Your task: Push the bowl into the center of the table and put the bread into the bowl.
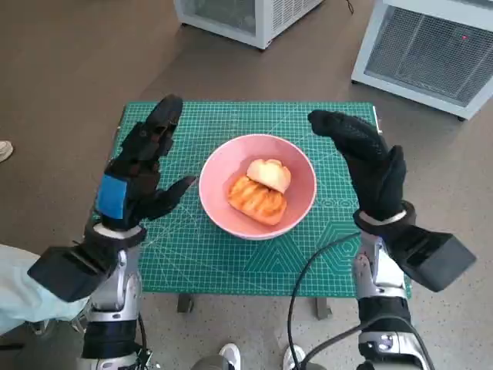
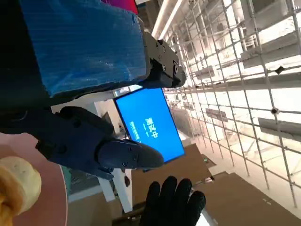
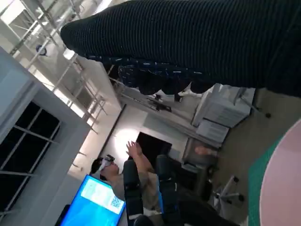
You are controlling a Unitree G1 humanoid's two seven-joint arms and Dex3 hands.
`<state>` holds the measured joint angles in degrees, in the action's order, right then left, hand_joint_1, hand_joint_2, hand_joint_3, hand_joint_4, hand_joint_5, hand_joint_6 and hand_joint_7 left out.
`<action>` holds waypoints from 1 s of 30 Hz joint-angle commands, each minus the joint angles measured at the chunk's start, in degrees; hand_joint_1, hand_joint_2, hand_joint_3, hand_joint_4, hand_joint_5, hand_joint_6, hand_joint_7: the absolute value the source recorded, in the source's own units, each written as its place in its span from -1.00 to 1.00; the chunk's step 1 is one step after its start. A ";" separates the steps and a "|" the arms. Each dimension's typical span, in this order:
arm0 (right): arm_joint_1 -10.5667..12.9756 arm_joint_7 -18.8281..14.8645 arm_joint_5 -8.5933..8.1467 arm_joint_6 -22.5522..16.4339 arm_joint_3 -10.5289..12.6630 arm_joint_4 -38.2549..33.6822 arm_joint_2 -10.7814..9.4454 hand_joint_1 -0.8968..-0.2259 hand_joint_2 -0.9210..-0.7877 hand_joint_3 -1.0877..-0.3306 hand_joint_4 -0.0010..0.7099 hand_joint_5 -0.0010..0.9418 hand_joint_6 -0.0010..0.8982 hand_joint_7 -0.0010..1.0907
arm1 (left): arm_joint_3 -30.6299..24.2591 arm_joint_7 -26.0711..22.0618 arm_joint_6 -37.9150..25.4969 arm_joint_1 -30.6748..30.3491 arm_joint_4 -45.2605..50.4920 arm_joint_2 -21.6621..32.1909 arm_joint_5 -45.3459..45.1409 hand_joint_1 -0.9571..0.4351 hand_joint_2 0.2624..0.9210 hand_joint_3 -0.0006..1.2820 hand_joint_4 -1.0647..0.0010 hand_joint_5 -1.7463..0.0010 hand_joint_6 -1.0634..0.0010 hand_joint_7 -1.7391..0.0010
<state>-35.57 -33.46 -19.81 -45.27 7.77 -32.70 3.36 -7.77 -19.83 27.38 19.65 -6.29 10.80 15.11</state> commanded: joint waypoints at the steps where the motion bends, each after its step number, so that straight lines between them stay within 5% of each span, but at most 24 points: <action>1: 0.15 0.49 0.84 -0.73 -0.28 -1.12 -0.52 -0.48 -1.00 -0.12 -0.40 -1.00 -1.00 0.12 | 0.17 -0.67 1.61 -1.06 1.12 -0.60 0.52 -0.52 1.00 -0.47 0.61 0.99 0.37 0.99; 30: -2.32 -0.75 0.16 -6.97 -0.55 -7.94 -2.03 -0.48 -1.00 -0.11 -0.39 -0.99 -1.00 0.14 | 0.09 -2.40 8.90 -0.08 -3.54 -0.69 0.50 -0.47 1.00 -0.44 0.63 1.00 0.38 1.00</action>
<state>-38.07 -33.70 -19.38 -52.07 7.04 -39.57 1.70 -7.57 -21.96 35.25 19.10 -9.73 10.53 15.04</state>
